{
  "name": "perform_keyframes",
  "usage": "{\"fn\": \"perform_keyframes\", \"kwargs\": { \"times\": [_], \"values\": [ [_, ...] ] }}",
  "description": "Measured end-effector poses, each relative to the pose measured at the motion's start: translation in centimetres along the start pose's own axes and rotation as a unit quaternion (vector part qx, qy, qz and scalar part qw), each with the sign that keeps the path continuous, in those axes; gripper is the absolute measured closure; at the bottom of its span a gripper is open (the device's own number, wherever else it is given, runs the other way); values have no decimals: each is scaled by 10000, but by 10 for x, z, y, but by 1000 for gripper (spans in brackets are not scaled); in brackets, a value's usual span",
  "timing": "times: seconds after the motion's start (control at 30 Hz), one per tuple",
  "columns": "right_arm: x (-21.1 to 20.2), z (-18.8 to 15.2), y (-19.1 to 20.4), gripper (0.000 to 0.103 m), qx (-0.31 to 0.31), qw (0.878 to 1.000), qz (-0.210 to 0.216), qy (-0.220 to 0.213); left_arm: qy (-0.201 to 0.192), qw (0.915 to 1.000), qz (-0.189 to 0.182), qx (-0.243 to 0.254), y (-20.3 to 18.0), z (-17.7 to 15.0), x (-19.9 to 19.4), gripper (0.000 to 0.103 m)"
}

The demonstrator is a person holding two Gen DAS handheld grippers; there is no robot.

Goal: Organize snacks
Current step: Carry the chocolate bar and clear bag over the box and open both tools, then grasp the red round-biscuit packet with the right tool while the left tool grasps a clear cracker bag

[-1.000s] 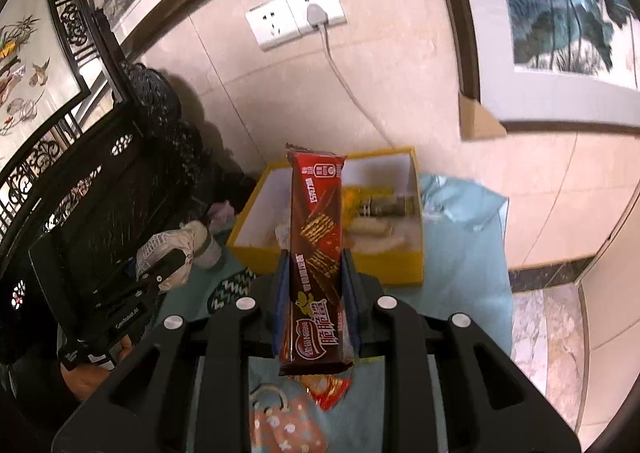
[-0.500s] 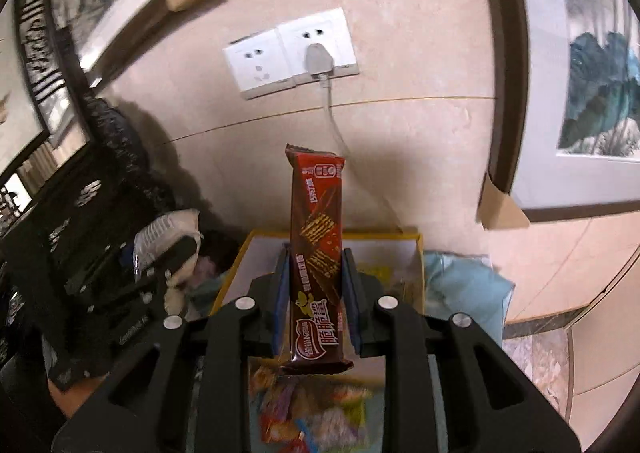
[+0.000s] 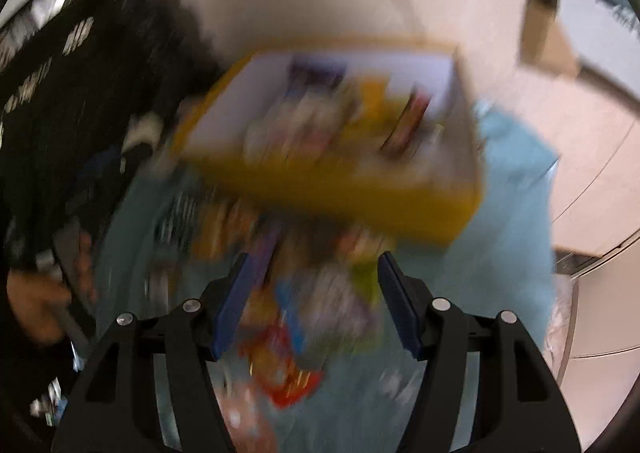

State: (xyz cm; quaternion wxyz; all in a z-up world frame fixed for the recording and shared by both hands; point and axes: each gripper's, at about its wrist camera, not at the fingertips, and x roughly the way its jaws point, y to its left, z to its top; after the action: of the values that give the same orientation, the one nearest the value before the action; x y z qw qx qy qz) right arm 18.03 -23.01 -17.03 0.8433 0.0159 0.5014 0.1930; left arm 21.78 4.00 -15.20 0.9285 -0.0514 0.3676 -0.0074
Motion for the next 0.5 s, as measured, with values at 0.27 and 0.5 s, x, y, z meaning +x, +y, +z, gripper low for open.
{"fn": "perform_keyframes", "kwargs": {
  "times": [0.27,0.5],
  "values": [
    [42,-78,37,38,-848,9935,-263,710,1029,9925,654,44,49,-103,16,9],
    [60,-63,50,38,-1078,9907,-344,762,996,9931,435,431,33,-101,30,9]
  ]
}}
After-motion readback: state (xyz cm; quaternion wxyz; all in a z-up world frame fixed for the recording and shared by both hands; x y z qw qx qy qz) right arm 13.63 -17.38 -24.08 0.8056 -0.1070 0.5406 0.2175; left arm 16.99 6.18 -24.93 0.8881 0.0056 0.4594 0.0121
